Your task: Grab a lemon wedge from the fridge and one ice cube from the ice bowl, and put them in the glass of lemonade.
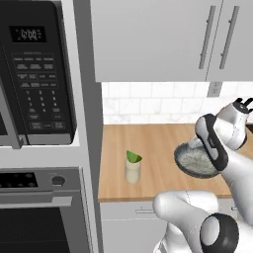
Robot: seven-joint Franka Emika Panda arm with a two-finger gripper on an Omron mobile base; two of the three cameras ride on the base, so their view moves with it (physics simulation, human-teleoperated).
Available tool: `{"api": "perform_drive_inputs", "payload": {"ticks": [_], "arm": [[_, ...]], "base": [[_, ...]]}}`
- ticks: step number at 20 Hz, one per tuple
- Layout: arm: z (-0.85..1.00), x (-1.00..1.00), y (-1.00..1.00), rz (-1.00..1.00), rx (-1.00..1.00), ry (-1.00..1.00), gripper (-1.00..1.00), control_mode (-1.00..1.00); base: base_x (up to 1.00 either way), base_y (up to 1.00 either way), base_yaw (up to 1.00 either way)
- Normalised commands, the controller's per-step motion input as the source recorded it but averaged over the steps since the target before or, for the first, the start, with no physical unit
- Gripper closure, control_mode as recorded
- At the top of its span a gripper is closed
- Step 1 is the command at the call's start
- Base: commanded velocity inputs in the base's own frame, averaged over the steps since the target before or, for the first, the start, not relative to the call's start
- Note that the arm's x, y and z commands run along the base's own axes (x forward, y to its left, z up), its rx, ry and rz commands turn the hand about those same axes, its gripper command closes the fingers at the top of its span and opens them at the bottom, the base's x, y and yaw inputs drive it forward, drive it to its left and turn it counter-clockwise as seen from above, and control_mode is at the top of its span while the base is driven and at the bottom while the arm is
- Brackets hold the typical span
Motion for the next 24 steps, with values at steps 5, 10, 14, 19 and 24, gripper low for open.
{"api": "perform_drive_inputs", "payload": {"ticks": [5, 10, 14, 19, 24], "arm": [[0.31, -0.18, 0.98, 0.18, -0.04, -0.01, 1.00, -1.00], [0.46, -0.03, 1.00, 0.14, -0.09, 0.03, 1.00, -1.00], [0.46, 0.01, 1.00, 0.03, -0.07, 0.14, 1.00, -1.00], [0.06, 0.09, 0.78, 0.00, -0.01, 0.16, 1.00, -1.00], [-0.05, 0.16, 0.49, -0.02, 0.02, 0.01, 1.00, -1.00]], "base": [[0.00, 0.00, 0.00], [0.00, 0.00, 0.00], [0.00, 0.00, 0.00], [0.00, 0.00, 0.00], [0.00, 0.00, 0.00]]}}
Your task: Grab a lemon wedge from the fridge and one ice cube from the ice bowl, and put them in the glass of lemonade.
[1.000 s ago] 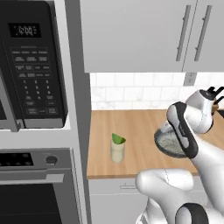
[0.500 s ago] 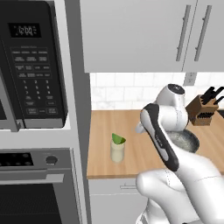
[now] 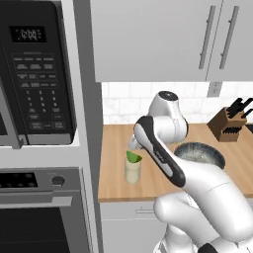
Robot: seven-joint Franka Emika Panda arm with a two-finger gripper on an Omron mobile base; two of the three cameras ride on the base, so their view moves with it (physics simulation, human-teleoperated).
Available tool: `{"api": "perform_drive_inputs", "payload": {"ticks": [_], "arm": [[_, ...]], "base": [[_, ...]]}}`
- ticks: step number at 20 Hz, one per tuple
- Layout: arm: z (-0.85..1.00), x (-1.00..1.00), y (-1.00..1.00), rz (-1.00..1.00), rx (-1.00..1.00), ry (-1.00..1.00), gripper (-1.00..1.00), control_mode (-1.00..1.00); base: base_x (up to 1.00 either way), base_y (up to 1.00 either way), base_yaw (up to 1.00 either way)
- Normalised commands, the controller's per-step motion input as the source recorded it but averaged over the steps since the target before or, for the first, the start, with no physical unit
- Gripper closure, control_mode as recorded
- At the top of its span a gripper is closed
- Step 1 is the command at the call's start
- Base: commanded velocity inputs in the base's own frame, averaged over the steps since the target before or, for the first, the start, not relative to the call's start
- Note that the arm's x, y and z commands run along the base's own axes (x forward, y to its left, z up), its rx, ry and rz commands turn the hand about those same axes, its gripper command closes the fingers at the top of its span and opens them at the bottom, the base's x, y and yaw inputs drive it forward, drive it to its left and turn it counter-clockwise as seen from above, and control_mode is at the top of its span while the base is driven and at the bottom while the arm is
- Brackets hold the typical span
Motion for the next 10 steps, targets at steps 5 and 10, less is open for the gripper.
{"api": "perform_drive_inputs", "payload": {"ticks": [5, 10], "arm": [[-0.22, 0.11, 0.11, -0.02, 0.00, 0.01, 1.00, -1.00], [-0.06, 0.09, 0.00, 0.00, 0.00, 0.00, 1.00, -1.00]], "base": [[0.00, 0.00, 0.00], [0.00, 0.00, 0.00]]}}
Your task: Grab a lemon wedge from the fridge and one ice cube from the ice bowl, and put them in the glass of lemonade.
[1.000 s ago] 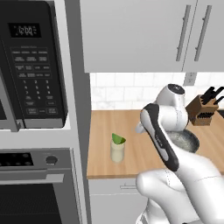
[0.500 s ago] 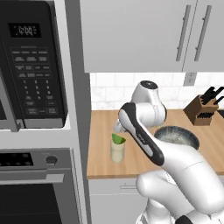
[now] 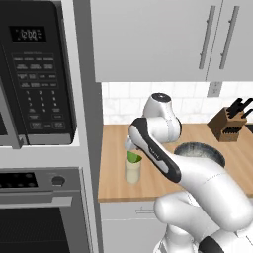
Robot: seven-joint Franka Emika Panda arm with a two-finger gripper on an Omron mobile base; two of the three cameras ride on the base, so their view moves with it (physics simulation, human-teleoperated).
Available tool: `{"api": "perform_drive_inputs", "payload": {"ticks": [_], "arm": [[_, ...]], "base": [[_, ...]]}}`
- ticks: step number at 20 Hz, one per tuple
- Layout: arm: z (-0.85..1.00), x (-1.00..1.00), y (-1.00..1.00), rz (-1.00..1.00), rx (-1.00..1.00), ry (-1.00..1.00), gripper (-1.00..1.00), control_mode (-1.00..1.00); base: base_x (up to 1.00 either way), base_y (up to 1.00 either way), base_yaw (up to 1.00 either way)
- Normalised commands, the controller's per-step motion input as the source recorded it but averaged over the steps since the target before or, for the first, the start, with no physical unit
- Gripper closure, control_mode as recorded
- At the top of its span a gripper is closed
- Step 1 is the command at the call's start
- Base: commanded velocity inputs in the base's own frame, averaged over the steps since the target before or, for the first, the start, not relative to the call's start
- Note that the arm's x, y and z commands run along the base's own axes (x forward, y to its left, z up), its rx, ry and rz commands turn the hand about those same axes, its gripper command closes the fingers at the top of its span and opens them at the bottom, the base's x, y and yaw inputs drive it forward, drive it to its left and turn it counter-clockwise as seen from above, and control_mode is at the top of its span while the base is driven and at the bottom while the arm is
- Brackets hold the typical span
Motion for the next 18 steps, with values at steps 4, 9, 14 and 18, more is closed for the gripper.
{"api": "perform_drive_inputs", "payload": {"ticks": [4, 9, 14, 18], "arm": [[0.00, 0.04, 0.00, 0.00, 0.00, 0.00, 1.00, -1.00], [0.00, 0.09, 0.00, 0.00, 0.00, 0.01, 1.00, -1.00], [0.00, 0.15, 0.00, 0.00, 0.00, 0.02, 1.00, -1.00], [0.00, 0.00, 0.17, -0.05, 0.00, 0.02, 1.00, -1.00]], "base": [[0.00, 0.00, 0.00], [0.00, 0.00, 0.00], [0.00, 0.00, 0.00], [0.00, 0.00, 0.00]]}}
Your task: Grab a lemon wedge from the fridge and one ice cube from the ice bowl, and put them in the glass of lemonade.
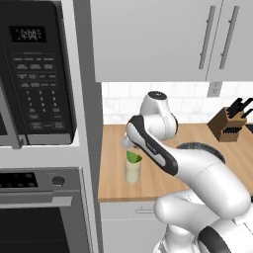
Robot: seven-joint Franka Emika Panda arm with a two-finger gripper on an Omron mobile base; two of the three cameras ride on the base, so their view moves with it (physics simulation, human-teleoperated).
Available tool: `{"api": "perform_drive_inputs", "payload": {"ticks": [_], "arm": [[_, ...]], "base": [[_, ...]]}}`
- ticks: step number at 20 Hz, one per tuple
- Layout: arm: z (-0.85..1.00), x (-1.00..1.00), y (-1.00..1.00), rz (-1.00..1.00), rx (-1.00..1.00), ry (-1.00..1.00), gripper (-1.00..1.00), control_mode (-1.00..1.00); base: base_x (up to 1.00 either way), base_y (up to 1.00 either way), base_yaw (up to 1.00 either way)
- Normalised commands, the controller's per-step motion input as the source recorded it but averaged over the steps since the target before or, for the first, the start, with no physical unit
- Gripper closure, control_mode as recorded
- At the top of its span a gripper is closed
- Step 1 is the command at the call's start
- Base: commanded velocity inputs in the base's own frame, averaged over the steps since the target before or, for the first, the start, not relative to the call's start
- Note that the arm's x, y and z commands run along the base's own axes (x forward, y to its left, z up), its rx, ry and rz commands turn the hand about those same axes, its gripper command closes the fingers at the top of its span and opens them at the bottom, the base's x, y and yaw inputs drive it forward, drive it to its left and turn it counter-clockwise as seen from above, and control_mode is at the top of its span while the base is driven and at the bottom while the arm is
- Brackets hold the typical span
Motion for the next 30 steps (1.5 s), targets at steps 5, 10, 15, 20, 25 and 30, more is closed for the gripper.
{"api": "perform_drive_inputs", "payload": {"ticks": [5, 10, 15, 20, 25, 30], "arm": [[0.00, 0.00, 0.09, -0.11, -0.02, 0.13, 1.00, -1.00], [-0.10, 0.00, 0.00, -0.10, -0.01, 0.03, 1.00, -1.00], [-0.01, 0.00, 0.14, -0.05, -0.03, 0.00, 1.00, -1.00], [0.00, 0.01, 0.05, -0.01, 0.00, 0.00, 1.00, -1.00], [0.00, 0.11, 0.00, 0.00, 0.00, 0.00, 1.00, -1.00], [-0.01, 0.02, 0.01, 0.00, 0.00, 0.00, 1.00, -1.00]], "base": [[0.00, 0.00, 0.00], [0.00, 0.00, 0.00], [0.00, 0.00, 0.00], [0.00, 0.00, 0.00], [0.00, 0.00, 0.00], [0.00, 0.00, 0.00]]}}
